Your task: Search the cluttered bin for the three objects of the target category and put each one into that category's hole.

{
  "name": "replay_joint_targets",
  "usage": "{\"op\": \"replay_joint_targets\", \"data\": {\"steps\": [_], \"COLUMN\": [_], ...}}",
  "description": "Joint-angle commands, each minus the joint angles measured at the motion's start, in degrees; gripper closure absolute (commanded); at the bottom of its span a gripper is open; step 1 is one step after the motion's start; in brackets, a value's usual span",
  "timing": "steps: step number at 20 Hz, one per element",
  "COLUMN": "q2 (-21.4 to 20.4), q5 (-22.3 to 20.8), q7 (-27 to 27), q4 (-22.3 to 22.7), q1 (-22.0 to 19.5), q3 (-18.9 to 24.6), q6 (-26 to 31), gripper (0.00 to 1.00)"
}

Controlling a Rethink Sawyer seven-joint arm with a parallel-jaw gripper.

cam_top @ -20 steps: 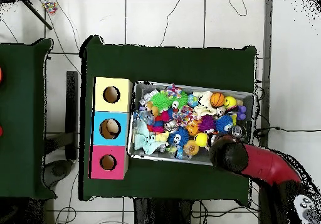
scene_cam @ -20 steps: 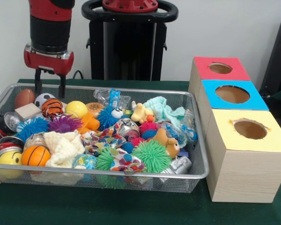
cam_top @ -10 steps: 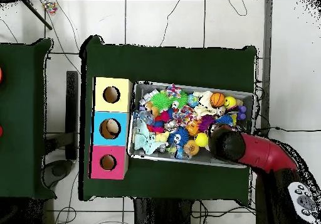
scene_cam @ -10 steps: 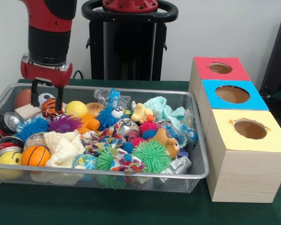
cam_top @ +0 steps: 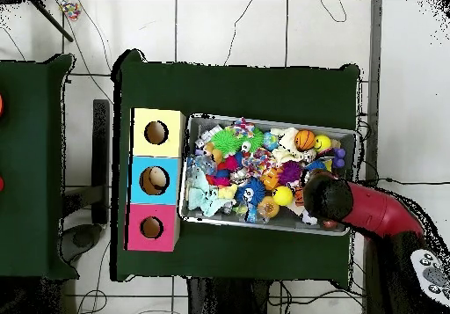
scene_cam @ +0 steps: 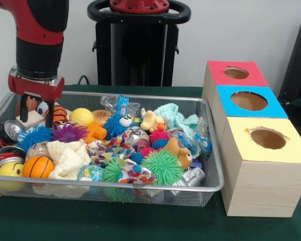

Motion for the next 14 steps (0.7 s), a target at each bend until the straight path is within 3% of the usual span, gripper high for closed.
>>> {"op": "replay_joint_targets", "data": {"steps": [1, 14], "q2": [2.0, -0.7], "q5": [-0.7, 0.2], "q7": [9.1, 12.3], "q4": [-3.8, 2.5], "q1": [2.4, 7.4], "q3": [-2.7, -7.8], "q6": [-2.1, -9.3], "gripper": [0.00, 0.00]}}
